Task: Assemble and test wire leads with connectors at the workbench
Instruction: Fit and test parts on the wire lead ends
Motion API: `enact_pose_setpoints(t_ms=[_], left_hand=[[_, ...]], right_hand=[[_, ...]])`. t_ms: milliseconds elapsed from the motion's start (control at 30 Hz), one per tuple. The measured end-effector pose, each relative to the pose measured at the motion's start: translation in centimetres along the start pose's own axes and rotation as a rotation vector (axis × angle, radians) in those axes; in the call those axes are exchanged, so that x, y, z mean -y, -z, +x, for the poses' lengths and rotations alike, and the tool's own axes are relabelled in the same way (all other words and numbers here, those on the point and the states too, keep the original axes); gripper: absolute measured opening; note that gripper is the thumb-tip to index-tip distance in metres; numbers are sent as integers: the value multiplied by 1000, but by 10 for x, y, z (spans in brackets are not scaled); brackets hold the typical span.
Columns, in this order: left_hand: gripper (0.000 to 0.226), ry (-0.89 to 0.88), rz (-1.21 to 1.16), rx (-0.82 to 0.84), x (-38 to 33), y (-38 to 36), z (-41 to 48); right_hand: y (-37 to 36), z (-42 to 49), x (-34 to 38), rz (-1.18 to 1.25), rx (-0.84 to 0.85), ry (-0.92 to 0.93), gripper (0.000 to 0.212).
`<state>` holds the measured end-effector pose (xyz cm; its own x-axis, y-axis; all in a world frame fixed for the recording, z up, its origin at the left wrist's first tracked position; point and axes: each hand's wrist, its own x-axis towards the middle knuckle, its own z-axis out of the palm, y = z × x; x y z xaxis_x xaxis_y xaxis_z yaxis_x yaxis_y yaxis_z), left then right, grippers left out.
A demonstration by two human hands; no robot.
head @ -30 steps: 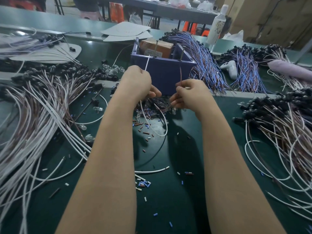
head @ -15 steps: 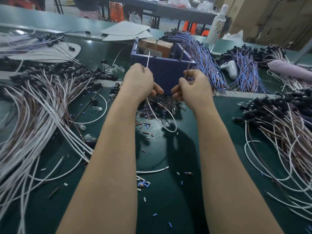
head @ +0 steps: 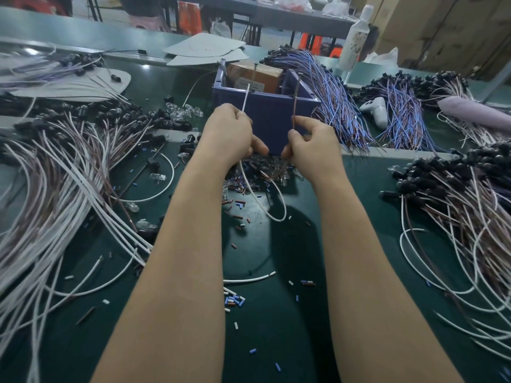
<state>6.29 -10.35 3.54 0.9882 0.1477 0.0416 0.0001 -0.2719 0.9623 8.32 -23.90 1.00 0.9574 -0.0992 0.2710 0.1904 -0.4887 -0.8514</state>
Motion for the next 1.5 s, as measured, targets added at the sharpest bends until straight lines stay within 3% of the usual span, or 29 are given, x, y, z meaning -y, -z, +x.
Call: enact_pose_setpoints(t_ms=[1500], left_hand=[[22,-42,67,11,7,0,6]], right_hand=[[2,1,-1,14,-57,12,33]])
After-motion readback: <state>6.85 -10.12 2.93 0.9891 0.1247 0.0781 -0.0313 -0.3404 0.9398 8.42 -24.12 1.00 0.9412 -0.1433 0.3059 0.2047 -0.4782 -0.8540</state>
